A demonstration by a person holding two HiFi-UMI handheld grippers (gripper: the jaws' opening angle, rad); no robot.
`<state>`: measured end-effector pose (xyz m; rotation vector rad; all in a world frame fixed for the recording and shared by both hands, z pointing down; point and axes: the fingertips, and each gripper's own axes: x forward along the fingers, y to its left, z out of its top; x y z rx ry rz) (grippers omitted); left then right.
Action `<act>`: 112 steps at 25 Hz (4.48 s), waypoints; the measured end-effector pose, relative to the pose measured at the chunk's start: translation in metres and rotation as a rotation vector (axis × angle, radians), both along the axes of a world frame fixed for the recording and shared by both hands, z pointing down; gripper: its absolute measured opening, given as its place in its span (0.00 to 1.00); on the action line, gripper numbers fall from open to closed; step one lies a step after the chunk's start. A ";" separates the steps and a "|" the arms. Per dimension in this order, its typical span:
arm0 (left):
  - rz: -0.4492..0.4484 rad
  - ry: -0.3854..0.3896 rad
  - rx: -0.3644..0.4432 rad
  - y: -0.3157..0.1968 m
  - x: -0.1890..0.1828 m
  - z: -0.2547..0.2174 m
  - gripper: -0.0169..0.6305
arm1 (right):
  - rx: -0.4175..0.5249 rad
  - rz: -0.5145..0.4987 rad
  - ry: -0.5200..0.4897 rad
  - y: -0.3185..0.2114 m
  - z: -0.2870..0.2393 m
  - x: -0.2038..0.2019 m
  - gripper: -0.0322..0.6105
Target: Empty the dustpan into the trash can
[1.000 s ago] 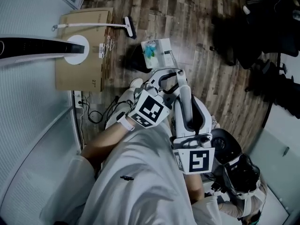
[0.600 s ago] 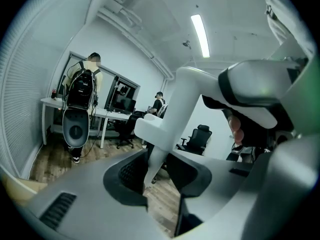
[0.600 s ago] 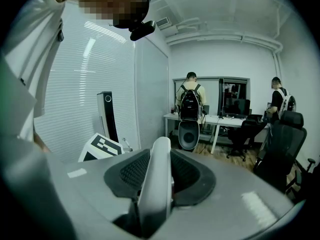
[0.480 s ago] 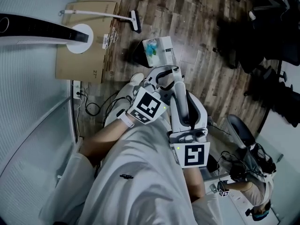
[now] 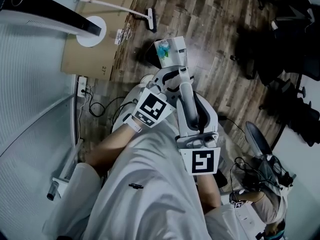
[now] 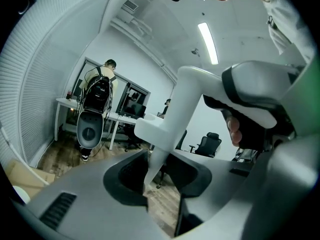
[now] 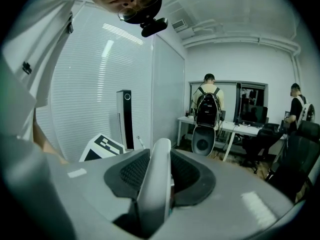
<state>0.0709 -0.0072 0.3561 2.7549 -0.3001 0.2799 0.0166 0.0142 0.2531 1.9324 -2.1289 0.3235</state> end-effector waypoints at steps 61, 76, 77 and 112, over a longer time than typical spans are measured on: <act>-0.171 0.115 0.007 0.017 -0.074 0.013 0.23 | -0.120 -0.586 0.236 0.046 0.030 -0.078 0.26; -0.218 0.121 -0.002 0.018 -0.092 0.010 0.23 | -0.115 -0.713 0.287 0.050 0.026 -0.095 0.27; -0.221 0.127 -0.002 0.017 -0.092 0.007 0.23 | -0.115 -0.711 0.282 0.049 0.023 -0.095 0.26; -0.299 0.114 -0.034 0.020 -0.113 0.012 0.23 | -0.122 -0.867 0.333 0.056 0.028 -0.113 0.27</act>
